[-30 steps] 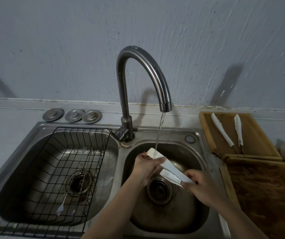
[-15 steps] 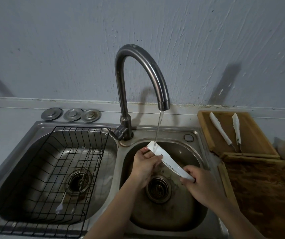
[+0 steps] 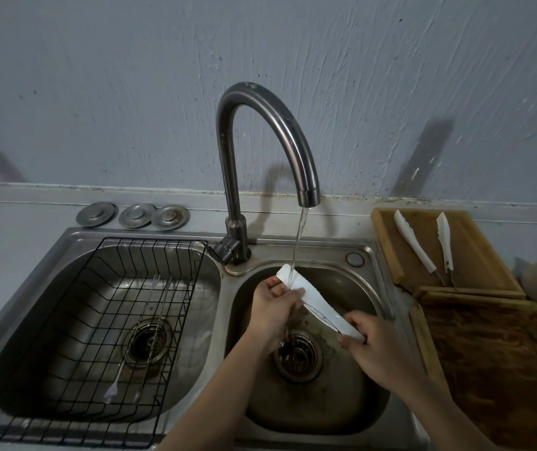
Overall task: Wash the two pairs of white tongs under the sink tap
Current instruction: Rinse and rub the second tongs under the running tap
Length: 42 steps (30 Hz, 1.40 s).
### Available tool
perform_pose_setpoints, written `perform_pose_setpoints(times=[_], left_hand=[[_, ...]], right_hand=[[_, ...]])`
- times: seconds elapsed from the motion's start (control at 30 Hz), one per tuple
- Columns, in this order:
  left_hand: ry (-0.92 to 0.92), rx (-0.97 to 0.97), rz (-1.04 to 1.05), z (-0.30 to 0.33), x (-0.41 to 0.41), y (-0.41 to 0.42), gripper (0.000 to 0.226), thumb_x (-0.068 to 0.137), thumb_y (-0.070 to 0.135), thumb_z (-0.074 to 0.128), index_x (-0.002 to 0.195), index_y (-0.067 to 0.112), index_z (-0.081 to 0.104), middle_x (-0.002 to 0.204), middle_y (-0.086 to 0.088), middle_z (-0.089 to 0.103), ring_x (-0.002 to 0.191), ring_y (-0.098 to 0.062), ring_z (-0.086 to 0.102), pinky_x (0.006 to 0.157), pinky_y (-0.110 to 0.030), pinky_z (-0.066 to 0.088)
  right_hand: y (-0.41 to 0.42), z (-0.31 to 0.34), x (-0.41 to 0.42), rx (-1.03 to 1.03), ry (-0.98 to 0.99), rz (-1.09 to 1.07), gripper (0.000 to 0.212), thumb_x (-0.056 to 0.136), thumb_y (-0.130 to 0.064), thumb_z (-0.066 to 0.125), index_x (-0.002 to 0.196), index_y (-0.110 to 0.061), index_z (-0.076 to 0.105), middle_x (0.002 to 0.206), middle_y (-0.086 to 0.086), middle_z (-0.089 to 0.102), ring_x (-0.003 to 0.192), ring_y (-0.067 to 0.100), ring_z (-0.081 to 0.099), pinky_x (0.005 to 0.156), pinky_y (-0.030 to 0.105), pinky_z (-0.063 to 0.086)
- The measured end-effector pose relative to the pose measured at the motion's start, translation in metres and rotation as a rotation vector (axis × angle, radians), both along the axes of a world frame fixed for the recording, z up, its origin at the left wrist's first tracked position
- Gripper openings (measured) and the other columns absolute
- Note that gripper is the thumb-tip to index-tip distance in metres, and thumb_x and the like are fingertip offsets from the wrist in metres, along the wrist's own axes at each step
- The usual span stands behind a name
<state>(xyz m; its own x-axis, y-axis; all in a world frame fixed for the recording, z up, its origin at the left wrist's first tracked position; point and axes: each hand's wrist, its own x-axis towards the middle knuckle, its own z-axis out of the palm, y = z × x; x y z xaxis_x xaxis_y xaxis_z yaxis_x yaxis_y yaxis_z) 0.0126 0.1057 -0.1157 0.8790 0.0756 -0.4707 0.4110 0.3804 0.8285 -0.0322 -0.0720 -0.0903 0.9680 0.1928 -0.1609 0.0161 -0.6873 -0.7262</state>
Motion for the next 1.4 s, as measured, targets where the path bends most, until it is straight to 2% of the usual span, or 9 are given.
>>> perform_pose_setpoints(times=[0.1, 0.27, 0.37, 0.6, 0.77, 0.9, 1.13, 1.27, 1.4], left_hand=[[0.019, -0.016, 0.026, 0.000, 0.003, 0.001, 0.042, 0.083, 0.001, 0.066, 0.123, 0.003, 0.052, 0.109, -0.022, 0.068, 0.098, -0.034, 0.068, 0.089, -0.048, 0.055], [-0.035, 0.001, 0.022, 0.001, 0.001, -0.003, 0.040, 0.079, -0.006, 0.066, 0.117, -0.004, 0.055, 0.095, -0.022, 0.069, 0.080, -0.029, 0.068, 0.075, -0.039, 0.058], [-0.026, -0.005, 0.034, 0.002, 0.002, -0.003, 0.038, 0.081, -0.004, 0.066, 0.117, -0.002, 0.055, 0.102, -0.024, 0.069, 0.084, -0.030, 0.067, 0.084, -0.045, 0.056], [-0.028, 0.068, 0.013, 0.003, -0.001, -0.006, 0.041, 0.077, -0.002, 0.070, 0.115, -0.004, 0.054, 0.108, -0.030, 0.065, 0.092, -0.038, 0.069, 0.081, -0.046, 0.058], [0.008, 0.057, 0.060, 0.000, 0.003, -0.004, 0.031, 0.080, 0.005, 0.070, 0.109, 0.002, 0.058, 0.092, -0.016, 0.070, 0.078, -0.025, 0.071, 0.071, -0.036, 0.060], [-0.040, 0.093, 0.029, -0.001, 0.003, -0.003, 0.019, 0.075, 0.000, 0.073, 0.086, 0.007, 0.058, 0.066, -0.003, 0.063, 0.056, -0.011, 0.065, 0.058, -0.027, 0.054], [-0.116, 0.033, 0.079, 0.007, 0.002, 0.016, 0.031, 0.073, -0.019, 0.065, 0.088, 0.009, 0.063, 0.072, -0.003, 0.073, 0.066, -0.017, 0.069, 0.068, -0.032, 0.058], [-0.093, 0.075, 0.078, 0.016, -0.002, 0.021, 0.034, 0.073, -0.020, 0.064, 0.093, 0.008, 0.061, 0.088, -0.015, 0.065, 0.082, -0.029, 0.064, 0.083, -0.045, 0.053], [-0.049, 0.102, 0.121, 0.017, -0.001, 0.018, 0.012, 0.086, -0.008, 0.052, 0.087, 0.002, 0.060, 0.074, -0.017, 0.054, 0.060, -0.022, 0.053, 0.060, -0.033, 0.049]], right_hand=[[-0.001, 0.000, 0.000, 0.017, 0.003, -0.006, 0.010, 0.087, -0.019, 0.061, 0.097, -0.020, 0.061, 0.092, -0.005, 0.069, 0.078, 0.005, 0.065, 0.065, 0.021, 0.054], [-0.001, -0.001, 0.000, 0.017, -0.002, -0.014, 0.016, 0.088, -0.019, 0.061, 0.104, -0.016, 0.061, 0.099, -0.003, 0.068, 0.081, 0.004, 0.064, 0.063, 0.016, 0.052], [-0.001, -0.002, -0.001, 0.008, -0.017, -0.012, 0.017, 0.087, -0.020, 0.062, 0.104, -0.016, 0.061, 0.100, -0.005, 0.067, 0.077, -0.003, 0.060, 0.059, 0.010, 0.050], [0.000, -0.002, -0.001, 0.008, -0.023, -0.016, 0.016, 0.087, -0.022, 0.062, 0.103, -0.020, 0.059, 0.090, -0.014, 0.062, 0.073, -0.008, 0.058, 0.057, 0.007, 0.048], [0.001, -0.001, -0.001, -0.007, -0.023, -0.007, 0.017, 0.087, -0.024, 0.062, 0.104, -0.021, 0.060, 0.095, -0.011, 0.064, 0.076, -0.002, 0.061, 0.059, 0.012, 0.051], [0.002, -0.001, 0.000, 0.017, -0.008, -0.007, 0.012, 0.086, -0.023, 0.062, 0.099, -0.021, 0.061, 0.092, -0.010, 0.067, 0.076, 0.004, 0.065, 0.064, 0.023, 0.057], [0.019, -0.001, 0.007, 0.120, 0.041, 0.024, 0.005, 0.085, -0.019, 0.063, 0.084, -0.024, 0.063, 0.074, -0.006, 0.067, 0.060, 0.009, 0.064, 0.047, 0.016, 0.043], [0.028, -0.003, 0.009, 0.199, 0.111, -0.009, 0.006, 0.084, -0.017, 0.064, 0.087, -0.021, 0.066, 0.080, 0.003, 0.071, 0.067, 0.022, 0.067, 0.056, 0.031, 0.049], [0.027, -0.006, 0.006, 0.183, 0.136, -0.020, 0.005, 0.084, -0.019, 0.064, 0.083, -0.024, 0.065, 0.079, 0.001, 0.070, 0.059, 0.008, 0.063, 0.053, 0.023, 0.047]])
